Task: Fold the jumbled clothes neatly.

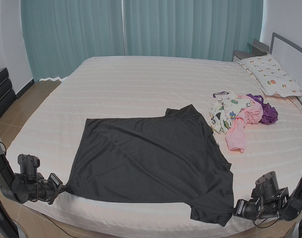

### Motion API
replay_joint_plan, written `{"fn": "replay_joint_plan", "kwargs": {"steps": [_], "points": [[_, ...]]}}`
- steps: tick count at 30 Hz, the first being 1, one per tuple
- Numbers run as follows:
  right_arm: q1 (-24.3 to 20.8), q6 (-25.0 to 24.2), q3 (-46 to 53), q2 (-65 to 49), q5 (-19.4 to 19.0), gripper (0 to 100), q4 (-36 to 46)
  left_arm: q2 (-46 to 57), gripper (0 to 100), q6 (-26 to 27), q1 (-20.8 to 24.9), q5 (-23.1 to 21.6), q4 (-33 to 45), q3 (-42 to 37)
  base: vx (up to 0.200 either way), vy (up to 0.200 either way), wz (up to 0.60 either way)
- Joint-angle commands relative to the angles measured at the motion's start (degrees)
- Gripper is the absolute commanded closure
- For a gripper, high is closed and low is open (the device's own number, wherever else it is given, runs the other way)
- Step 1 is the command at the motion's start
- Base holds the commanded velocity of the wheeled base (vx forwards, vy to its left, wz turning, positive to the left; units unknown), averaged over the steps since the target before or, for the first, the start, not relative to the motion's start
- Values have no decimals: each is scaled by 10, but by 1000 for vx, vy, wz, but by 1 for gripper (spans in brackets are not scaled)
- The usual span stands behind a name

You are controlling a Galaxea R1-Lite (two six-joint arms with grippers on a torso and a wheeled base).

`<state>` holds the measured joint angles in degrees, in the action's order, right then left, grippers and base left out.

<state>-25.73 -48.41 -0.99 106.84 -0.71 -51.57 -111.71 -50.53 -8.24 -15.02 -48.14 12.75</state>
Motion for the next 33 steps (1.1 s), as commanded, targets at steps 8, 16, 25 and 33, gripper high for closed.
{"fn": "replay_joint_plan", "kwargs": {"steps": [8,16,25,33], "points": [[-53,-16,10,-91,38,100,83,23,100,42,-2,9,2,-19,0,0,0],[-54,-16,10,-114,37,100,135,26,100,79,-2,40,1,-33,0,0,0],[-55,-12,10,-144,31,100,192,38,100,133,2,42,6,-65,0,0,0],[-55,-1,10,-145,21,100,219,40,100,175,2,46,8,-90,0,0,0]]}}
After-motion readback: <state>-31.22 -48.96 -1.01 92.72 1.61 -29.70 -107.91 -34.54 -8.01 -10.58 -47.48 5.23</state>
